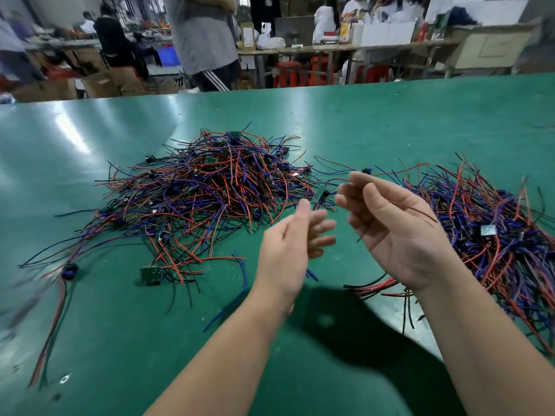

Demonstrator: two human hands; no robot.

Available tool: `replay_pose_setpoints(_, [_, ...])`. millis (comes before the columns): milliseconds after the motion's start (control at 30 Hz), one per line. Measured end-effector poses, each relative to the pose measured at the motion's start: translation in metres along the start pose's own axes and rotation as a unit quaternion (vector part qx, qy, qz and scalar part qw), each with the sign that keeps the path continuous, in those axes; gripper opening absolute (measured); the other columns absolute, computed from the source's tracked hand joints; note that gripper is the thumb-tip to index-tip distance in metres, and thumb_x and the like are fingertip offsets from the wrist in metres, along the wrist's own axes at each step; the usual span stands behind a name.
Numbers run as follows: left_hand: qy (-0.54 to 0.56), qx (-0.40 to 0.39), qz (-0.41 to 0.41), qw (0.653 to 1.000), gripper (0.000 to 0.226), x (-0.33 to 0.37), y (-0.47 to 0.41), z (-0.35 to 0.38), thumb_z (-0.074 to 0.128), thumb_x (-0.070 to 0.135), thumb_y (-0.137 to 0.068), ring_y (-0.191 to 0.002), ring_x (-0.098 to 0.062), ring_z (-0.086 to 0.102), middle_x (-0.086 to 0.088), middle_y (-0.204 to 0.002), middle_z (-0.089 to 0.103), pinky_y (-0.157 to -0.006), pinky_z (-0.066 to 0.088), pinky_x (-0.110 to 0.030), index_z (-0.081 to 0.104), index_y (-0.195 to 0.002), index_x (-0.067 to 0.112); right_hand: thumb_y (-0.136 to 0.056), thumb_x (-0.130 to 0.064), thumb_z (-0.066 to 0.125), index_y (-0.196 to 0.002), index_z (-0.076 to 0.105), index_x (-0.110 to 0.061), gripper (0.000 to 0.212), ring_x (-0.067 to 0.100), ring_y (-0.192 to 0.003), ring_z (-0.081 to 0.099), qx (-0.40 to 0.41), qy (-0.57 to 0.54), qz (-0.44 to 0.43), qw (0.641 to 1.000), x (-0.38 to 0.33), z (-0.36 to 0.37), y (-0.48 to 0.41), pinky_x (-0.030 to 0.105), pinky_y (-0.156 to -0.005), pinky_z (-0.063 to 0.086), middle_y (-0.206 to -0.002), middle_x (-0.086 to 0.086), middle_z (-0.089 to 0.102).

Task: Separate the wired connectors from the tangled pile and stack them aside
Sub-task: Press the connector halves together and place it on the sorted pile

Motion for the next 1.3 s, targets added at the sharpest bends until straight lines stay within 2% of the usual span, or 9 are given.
replay_pose_setpoints(200, [0.231, 0.003, -0.044, 0.972, 0.040, 0.012, -0.008, -0.014, 0.052, 0.041, -0.086, -0.072, -0.012, 0.071, -0.006, -0.084, 0.075, -0.061, 0.056, -0.022, 0.064, -0.100, 0.006, -0.068, 0.011, 0.064, -0.091, 0.077, -0.011, 0.035, 0.016, -0.081, 0.071, -0.154, 0.065, 0.058, 0.984, 0.007, 0.010, 0.010, 0.017, -0.070, 0.053, -0.087, 0.008, 0.075])
replay_pose_setpoints(467, [0.286, -0.001, -0.054, 0.957, 0.035, 0.016, -0.008, -0.020, 0.073, 0.030, -0.059, -0.068, -0.010, 0.071, -0.001, -0.076, 0.073, -0.057, 0.055, -0.017, 0.063, -0.087, 0.012, -0.070, 0.014, 0.055, -0.085, 0.078, -0.015, 0.040, 0.015, -0.076, 0.069, -0.199, 0.218, 0.100, 0.950, 0.015, 0.011, 0.013, 0.017, -0.067, 0.050, -0.080, 0.011, 0.074])
replay_pose_setpoints(633, [0.278, -0.004, -0.046, 0.959, 0.031, 0.016, -0.007, -0.019, 0.072, 0.024, -0.062, -0.066, -0.009, 0.070, -0.001, -0.068, 0.071, -0.056, 0.054, -0.016, 0.058, -0.087, 0.012, -0.075, 0.011, 0.054, -0.074, 0.076, -0.013, 0.032, 0.020, -0.080, 0.070, -0.231, 0.257, 0.151, 0.926, 0.015, 0.013, 0.015, 0.020, -0.066, 0.051, -0.083, 0.016, 0.074])
replay_pose_setpoints(733, [0.265, -0.018, -0.023, 0.964, 0.029, 0.019, -0.007, -0.020, 0.070, 0.024, -0.062, -0.069, -0.010, 0.071, -0.004, -0.069, 0.071, -0.061, 0.055, -0.018, 0.055, -0.084, 0.013, -0.076, 0.021, 0.046, -0.057, 0.066, -0.014, 0.044, 0.023, -0.079, 0.070, -0.166, 0.289, 0.155, 0.930, 0.015, 0.009, 0.011, 0.020, -0.062, 0.051, -0.081, 0.012, 0.074])
replay_pose_setpoints(833, [0.268, -0.051, -0.008, 0.962, 0.028, 0.024, -0.004, -0.019, 0.068, 0.023, -0.063, -0.069, -0.011, 0.072, -0.006, -0.070, 0.071, -0.061, 0.056, -0.019, 0.052, -0.084, 0.016, -0.076, 0.022, 0.038, -0.048, 0.059, -0.014, 0.050, 0.018, -0.060, 0.067, -0.003, 0.315, 0.130, 0.940, 0.016, -0.005, 0.002, 0.018, -0.051, 0.048, -0.069, 0.008, 0.071])
replay_pose_setpoints(1000, [0.237, -0.102, -0.009, 0.966, 0.026, 0.028, 0.004, -0.013, 0.066, 0.024, -0.066, -0.051, -0.007, 0.064, 0.005, -0.066, 0.066, -0.048, 0.052, -0.018, 0.057, -0.090, 0.019, -0.081, 0.016, 0.039, -0.066, 0.062, -0.009, 0.037, 0.012, -0.049, 0.055, 0.200, 0.258, 0.089, 0.941, 0.008, -0.028, -0.006, 0.020, -0.048, 0.040, -0.059, 0.003, 0.063])
replay_pose_setpoints(1067, [0.227, -0.128, -0.029, 0.965, 0.024, 0.026, 0.005, -0.009, 0.065, 0.024, -0.069, -0.046, -0.004, 0.060, 0.006, -0.069, 0.066, -0.047, 0.052, -0.019, 0.061, -0.093, 0.018, -0.084, 0.012, 0.043, -0.071, 0.068, -0.009, 0.036, 0.014, -0.054, 0.053, 0.176, 0.219, 0.091, 0.955, 0.005, -0.027, -0.006, 0.020, -0.051, 0.038, -0.068, 0.005, 0.066])
replay_pose_setpoints(1200, [0.212, -0.186, -0.124, 0.951, 0.017, 0.013, 0.008, 0.000, 0.060, 0.023, -0.075, -0.039, 0.001, 0.045, 0.006, -0.071, 0.067, -0.041, 0.043, -0.015, 0.069, -0.085, 0.013, -0.070, -0.011, 0.069, -0.090, 0.077, -0.009, 0.021, 0.010, -0.068, 0.058, -0.034, 0.056, 0.127, 0.990, 0.007, -0.006, 0.000, 0.018, -0.058, 0.042, -0.086, 0.004, 0.071])
replay_pose_setpoints(1300, [0.191, -0.204, -0.194, 0.940, 0.015, 0.002, 0.011, 0.005, 0.056, 0.022, -0.084, -0.036, 0.002, 0.039, 0.003, -0.071, 0.068, -0.038, 0.038, -0.012, 0.068, -0.088, 0.012, -0.061, -0.025, 0.076, -0.078, 0.079, -0.014, 0.020, 0.018, -0.070, 0.060, -0.034, 0.107, 0.088, 0.990, 0.012, -0.004, 0.000, 0.028, -0.067, 0.048, -0.075, 0.004, 0.071])
Point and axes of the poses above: each hand's wrist, its own y-axis away from the middle knuckle, its own z-axis out of the palm, x = y × z, the point moved 3 cm from there along -y, towards the middle knuckle
